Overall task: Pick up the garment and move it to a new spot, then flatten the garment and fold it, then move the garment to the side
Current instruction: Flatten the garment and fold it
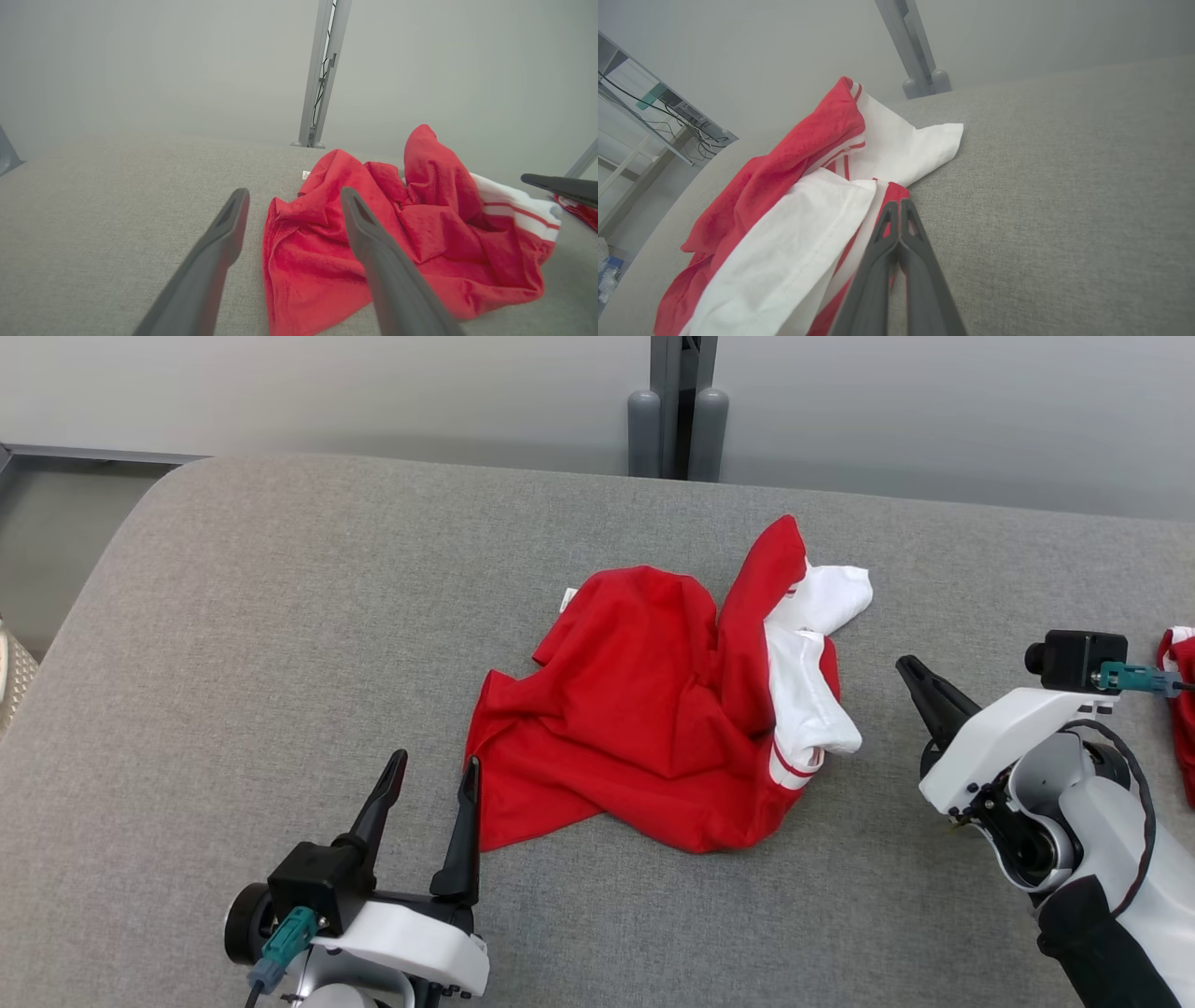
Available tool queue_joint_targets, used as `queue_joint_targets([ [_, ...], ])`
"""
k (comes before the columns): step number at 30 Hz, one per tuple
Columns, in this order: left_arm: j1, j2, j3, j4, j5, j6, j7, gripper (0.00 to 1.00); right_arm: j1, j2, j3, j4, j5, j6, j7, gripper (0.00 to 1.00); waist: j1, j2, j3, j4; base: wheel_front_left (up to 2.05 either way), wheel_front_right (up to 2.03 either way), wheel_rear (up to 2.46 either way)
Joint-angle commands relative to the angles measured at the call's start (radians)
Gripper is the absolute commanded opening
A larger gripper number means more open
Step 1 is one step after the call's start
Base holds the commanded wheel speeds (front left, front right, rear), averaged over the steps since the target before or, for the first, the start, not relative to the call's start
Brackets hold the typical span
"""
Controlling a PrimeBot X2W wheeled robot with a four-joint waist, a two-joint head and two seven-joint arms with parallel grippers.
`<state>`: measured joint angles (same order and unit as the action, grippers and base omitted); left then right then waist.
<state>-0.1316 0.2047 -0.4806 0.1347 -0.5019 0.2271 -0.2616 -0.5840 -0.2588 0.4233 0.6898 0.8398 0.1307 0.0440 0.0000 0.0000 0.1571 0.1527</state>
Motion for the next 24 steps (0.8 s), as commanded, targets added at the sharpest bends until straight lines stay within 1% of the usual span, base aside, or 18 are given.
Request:
queue_joint_targets([
  [1, 0.004, 0.006, 0.005, -0.005, 0.002, 0.004, -0.004, 1.00, 0.009, -0.005, -0.003, -0.004, 0.008, 0.000, 0.005, 0.00, 0.0000, 0.0000, 0.000, 0.000, 0.00, 0.00, 0.00],
  [2, 0.004, 0.007, 0.003, -0.006, 0.003, 0.003, -0.004, 1.00, 0.010, -0.004, -0.004, -0.004, 0.007, 0.000, 0.007, 0.00, 0.0000, 0.0000, 0.000, 0.001, 0.00, 0.00, 0.00],
  [3, 0.004, 0.008, 0.002, -0.008, 0.005, 0.002, -0.004, 1.00, 0.010, -0.002, -0.005, -0.002, 0.005, 0.000, 0.010, 0.17, 0.0000, 0.0000, 0.001, 0.004, 0.00, 0.00, 0.00],
  [4, 0.004, 0.010, 0.002, -0.010, 0.008, 0.002, -0.004, 1.00, 0.006, 0.000, -0.004, 0.002, 0.002, 0.000, 0.016, 0.39, 0.0000, 0.0000, 0.001, 0.007, 0.00, 0.00, 0.00],
  [5, 0.004, 0.011, 0.002, -0.013, 0.009, 0.002, -0.004, 1.00, 0.001, 0.003, -0.003, 0.006, 0.001, 0.000, 0.019, 0.76, 0.0000, 0.0000, 0.002, 0.011, 0.00, 0.00, 0.00],
  [6, 0.005, 0.011, 0.001, -0.016, 0.010, 0.004, -0.004, 1.00, -0.005, 0.007, -0.003, 0.010, 0.005, 0.000, 0.029, 1.00, 0.0000, 0.0000, 0.003, 0.015, 0.00, 0.00, 0.00],
  [10, 0.004, 0.014, -0.006, -0.029, 0.018, 0.006, -0.003, 1.00, -0.034, 0.011, -0.001, 0.030, 0.020, 0.000, 0.058, 1.00, 0.0000, 0.0000, 0.012, 0.038, 0.00, 0.00, 0.00],
  [15, -0.003, 0.008, -0.018, -0.038, 0.023, 0.010, 0.000, 1.00, -0.088, -0.009, 0.028, 0.061, 0.026, 0.000, 0.092, 1.00, 0.0000, 0.0000, 0.038, 0.078, 0.00, 0.00, 0.00],
  [19, -0.011, 0.004, -0.023, -0.039, 0.024, 0.010, 0.000, 1.00, -0.109, -0.029, 0.050, 0.078, 0.033, 0.000, 0.107, 1.00, 0.0000, 0.0000, 0.052, 0.095, 0.00, 0.00, 0.00],
  [24, -0.022, -0.001, -0.027, -0.033, 0.025, 0.006, -0.001, 1.00, -0.134, -0.047, 0.111, 0.087, 0.064, 0.000, 0.134, 1.00, 0.0000, 0.0000, 0.069, 0.117, 0.00, 0.00, 0.00],
])
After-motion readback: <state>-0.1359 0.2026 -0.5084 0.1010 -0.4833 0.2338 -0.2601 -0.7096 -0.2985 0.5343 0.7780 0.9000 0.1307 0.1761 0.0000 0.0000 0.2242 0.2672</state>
